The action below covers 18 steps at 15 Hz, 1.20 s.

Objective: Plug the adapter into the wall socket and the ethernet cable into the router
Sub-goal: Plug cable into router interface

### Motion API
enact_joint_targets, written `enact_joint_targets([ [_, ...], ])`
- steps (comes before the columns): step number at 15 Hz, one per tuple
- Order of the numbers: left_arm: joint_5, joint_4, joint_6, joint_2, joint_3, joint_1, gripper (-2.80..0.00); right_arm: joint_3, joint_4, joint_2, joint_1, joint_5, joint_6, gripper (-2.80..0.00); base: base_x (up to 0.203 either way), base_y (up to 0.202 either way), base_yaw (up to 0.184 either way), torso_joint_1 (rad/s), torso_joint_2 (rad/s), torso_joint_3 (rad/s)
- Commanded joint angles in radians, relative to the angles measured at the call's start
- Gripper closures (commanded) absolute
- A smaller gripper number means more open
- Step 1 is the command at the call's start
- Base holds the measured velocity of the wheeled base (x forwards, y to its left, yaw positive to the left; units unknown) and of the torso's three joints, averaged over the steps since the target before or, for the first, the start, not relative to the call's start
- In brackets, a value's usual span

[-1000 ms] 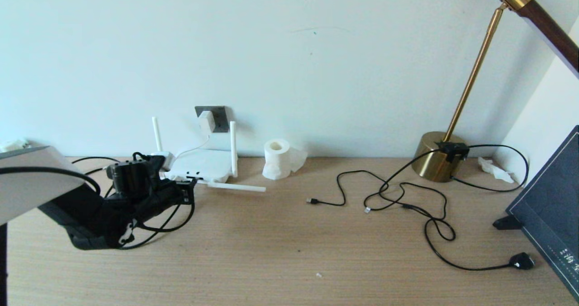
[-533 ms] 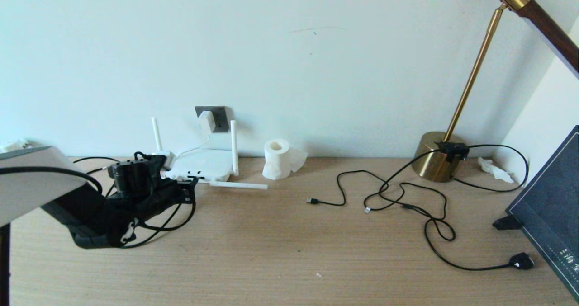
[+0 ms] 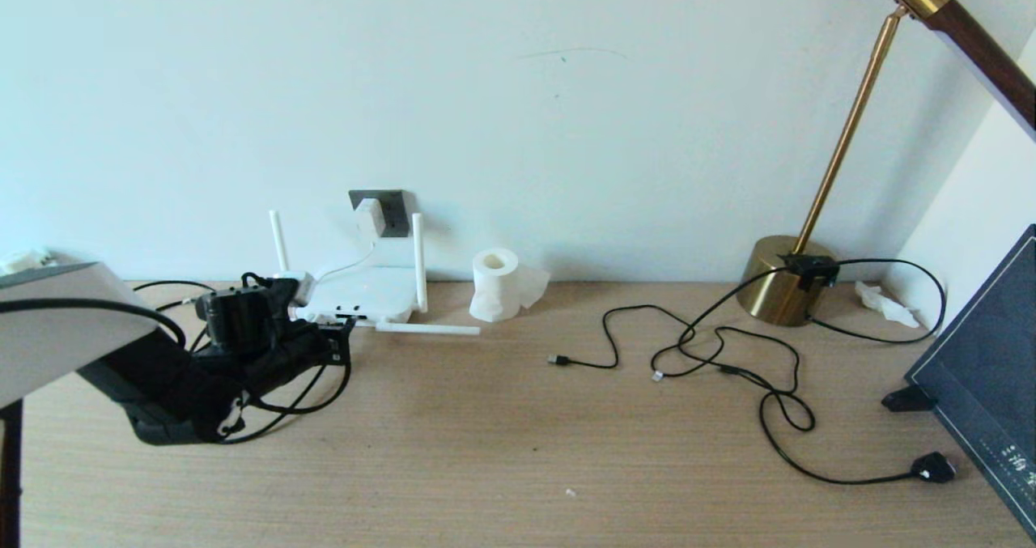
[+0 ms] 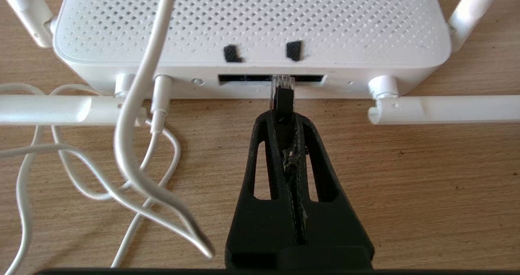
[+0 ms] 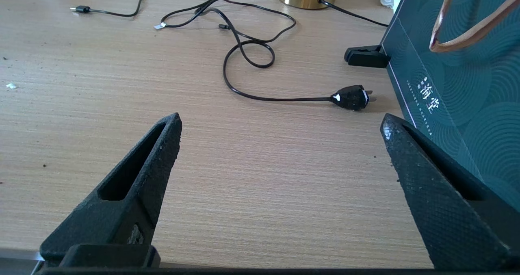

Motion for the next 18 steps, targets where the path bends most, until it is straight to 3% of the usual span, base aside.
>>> enact_joint_targets([
  [1, -0.001, -0.005, 0.001, 0.001, -0.001, 0.0, 0.0, 0.0, 0.001, 0.002, 0.0, 0.0, -0.001, -2.8, 0.0, 0.0, 0.0, 0.0, 0.0, 0.0],
  [18, 0.01, -0.001, -0.006, -0.006, -0.017, -0.024, 0.0, 0.0, 0.001, 0.002, 0.0, 0.0, -0.001, -2.8, 0.0, 0.0, 0.0, 0.0, 0.0, 0.0],
])
